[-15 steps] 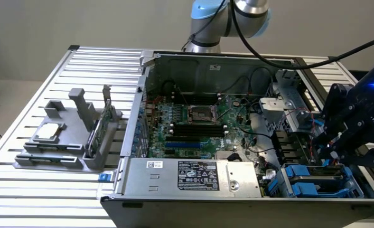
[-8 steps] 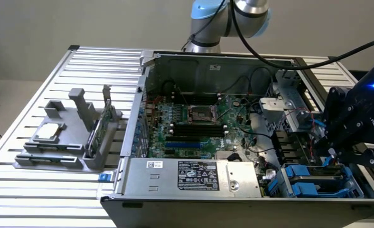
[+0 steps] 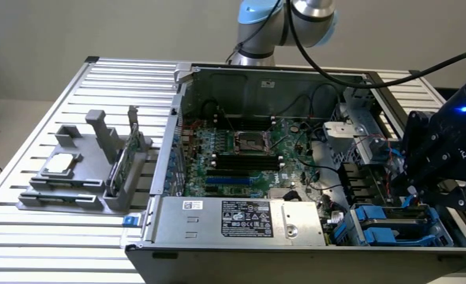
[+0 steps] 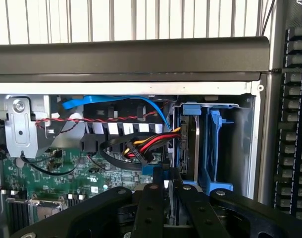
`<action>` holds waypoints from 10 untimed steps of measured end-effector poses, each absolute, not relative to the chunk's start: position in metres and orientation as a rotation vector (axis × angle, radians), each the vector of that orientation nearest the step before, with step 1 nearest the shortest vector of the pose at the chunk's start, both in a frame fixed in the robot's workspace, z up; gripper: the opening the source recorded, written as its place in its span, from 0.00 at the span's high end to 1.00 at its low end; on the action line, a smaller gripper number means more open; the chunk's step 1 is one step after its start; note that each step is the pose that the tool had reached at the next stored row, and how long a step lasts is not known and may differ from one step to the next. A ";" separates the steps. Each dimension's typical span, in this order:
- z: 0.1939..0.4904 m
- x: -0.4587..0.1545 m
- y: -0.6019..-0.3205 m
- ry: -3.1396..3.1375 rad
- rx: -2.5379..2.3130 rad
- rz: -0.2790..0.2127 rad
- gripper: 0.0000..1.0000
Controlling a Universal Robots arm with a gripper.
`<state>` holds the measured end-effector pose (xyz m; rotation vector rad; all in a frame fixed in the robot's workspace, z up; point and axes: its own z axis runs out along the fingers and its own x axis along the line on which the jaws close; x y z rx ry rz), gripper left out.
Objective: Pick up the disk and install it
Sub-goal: 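Insert the second disk wire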
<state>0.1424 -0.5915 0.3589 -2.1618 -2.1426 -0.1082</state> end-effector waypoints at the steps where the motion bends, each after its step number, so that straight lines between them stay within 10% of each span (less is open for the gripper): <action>1: 0.358 0.142 -0.591 -2.143 -2.162 -0.108 0.83; 10: 0.355 0.143 -0.594 -2.142 -2.162 -0.108 0.83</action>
